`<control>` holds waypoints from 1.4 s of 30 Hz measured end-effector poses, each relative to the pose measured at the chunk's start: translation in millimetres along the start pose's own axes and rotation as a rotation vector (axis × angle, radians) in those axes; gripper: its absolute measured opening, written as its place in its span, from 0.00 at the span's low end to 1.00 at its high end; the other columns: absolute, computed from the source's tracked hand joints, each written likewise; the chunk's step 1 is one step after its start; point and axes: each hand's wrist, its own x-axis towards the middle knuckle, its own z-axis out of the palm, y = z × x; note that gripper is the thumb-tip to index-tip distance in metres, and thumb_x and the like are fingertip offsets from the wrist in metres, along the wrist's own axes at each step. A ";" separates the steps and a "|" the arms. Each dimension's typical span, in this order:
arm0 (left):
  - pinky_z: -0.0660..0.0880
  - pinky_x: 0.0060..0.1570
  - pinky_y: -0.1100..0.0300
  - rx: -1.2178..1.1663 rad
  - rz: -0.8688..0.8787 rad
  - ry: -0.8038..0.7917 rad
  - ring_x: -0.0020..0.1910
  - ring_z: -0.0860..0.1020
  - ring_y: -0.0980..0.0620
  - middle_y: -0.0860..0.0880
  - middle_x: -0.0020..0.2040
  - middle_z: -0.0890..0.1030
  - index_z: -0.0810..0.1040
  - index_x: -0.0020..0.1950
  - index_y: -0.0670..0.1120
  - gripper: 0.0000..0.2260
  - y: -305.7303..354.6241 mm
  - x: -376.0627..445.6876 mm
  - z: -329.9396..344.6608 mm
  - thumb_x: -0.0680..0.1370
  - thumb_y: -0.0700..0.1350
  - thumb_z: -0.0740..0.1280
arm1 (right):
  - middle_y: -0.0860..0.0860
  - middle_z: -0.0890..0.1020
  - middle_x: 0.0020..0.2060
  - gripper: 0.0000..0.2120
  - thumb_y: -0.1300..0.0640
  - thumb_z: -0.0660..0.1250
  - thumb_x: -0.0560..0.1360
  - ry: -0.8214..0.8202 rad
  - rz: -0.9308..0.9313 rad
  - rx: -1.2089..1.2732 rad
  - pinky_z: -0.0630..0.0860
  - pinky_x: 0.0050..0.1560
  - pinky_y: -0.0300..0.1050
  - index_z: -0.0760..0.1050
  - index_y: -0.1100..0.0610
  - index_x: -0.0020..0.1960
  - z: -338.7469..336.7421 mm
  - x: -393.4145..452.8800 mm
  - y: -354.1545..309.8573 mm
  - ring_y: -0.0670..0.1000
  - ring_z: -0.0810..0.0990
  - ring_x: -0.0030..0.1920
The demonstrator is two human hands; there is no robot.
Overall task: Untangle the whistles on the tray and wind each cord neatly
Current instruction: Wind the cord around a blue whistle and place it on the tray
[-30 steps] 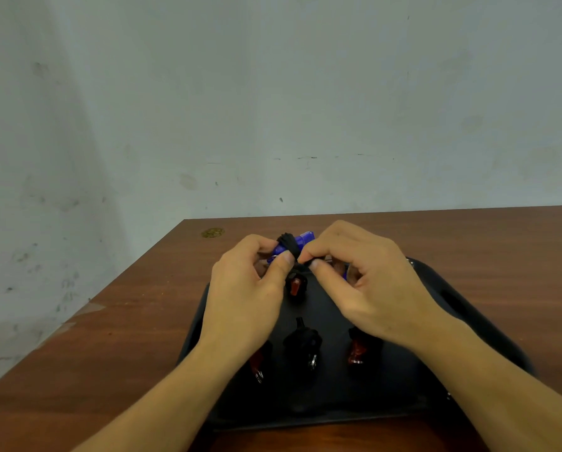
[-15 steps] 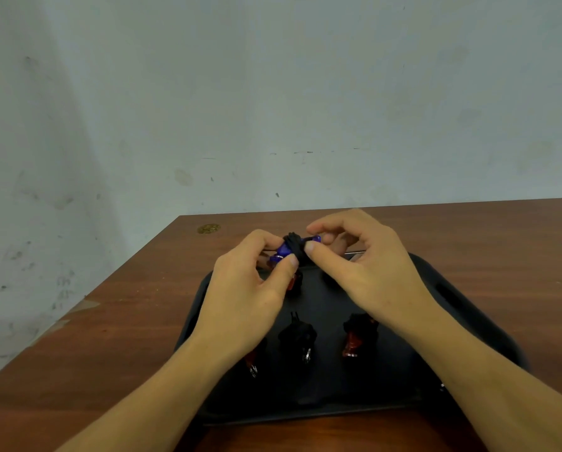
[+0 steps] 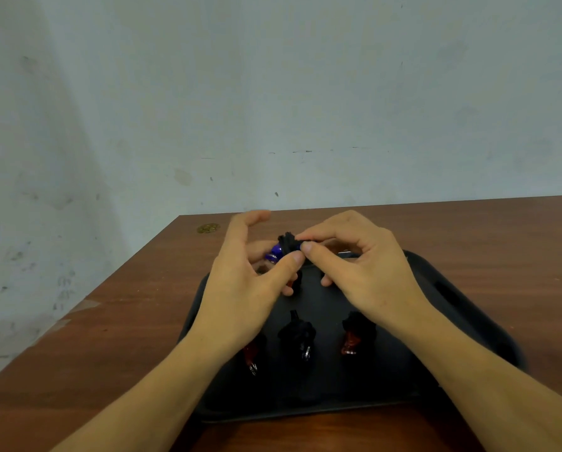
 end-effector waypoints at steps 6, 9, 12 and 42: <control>0.82 0.37 0.52 -0.057 0.039 -0.060 0.42 0.84 0.43 0.42 0.49 0.84 0.80 0.57 0.46 0.09 -0.3 2.0 -1.5 0.78 0.37 0.70 | 0.46 0.79 0.51 0.06 0.60 0.71 0.76 0.010 -0.039 -0.079 0.83 0.40 0.47 0.84 0.51 0.49 2.6 -0.3 0.1 0.49 0.83 0.45; 0.82 0.37 0.53 -0.172 -0.006 -0.040 0.39 0.82 0.42 0.37 0.47 0.83 0.79 0.56 0.41 0.08 3.5 2.7 -0.8 0.77 0.34 0.69 | 0.44 0.77 0.55 0.05 0.61 0.71 0.76 0.033 -0.079 -0.107 0.82 0.40 0.41 0.83 0.53 0.48 5.9 -2.1 -3.3 0.47 0.83 0.46; 0.81 0.37 0.52 -0.237 -0.026 -0.021 0.38 0.80 0.43 0.34 0.48 0.82 0.79 0.55 0.39 0.08 4.2 2.5 0.1 0.77 0.32 0.69 | 0.43 0.76 0.55 0.04 0.62 0.71 0.75 0.057 -0.097 -0.152 0.79 0.38 0.33 0.82 0.54 0.46 7.6 -2.6 -5.0 0.44 0.83 0.46; 0.83 0.37 0.58 0.106 0.128 0.022 0.38 0.84 0.49 0.50 0.44 0.83 0.78 0.54 0.48 0.08 4.0 -1.6 6.6 0.78 0.37 0.68 | 0.40 0.83 0.45 0.03 0.52 0.68 0.76 0.198 0.109 -0.138 0.81 0.38 0.58 0.77 0.43 0.46 20.4 -3.5 -2.2 0.53 0.84 0.33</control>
